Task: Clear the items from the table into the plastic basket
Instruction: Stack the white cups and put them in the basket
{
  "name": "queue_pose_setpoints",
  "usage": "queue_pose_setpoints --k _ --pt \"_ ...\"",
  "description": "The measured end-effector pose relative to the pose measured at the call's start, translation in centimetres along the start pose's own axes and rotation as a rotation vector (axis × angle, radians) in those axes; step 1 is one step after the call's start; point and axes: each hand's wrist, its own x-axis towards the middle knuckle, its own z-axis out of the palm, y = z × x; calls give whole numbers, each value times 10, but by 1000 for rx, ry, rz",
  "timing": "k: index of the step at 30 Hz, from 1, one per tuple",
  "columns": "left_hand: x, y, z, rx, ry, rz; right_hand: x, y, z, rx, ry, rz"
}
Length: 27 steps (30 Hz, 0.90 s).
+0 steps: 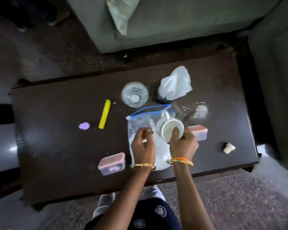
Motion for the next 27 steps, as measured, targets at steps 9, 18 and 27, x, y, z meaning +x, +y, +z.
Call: queue_pose_setpoints --k 9,18,27 --pt "41 -61 -235 -93 415 -191 -163 -53 135 -154 -509 -220" --pt "113 -39 -450 -210 711 -43 -312 -190 273 -83 -704 -589" --pt "168 -23 -568 -451 977 -108 -422 -285 355 -62 -795 -629"
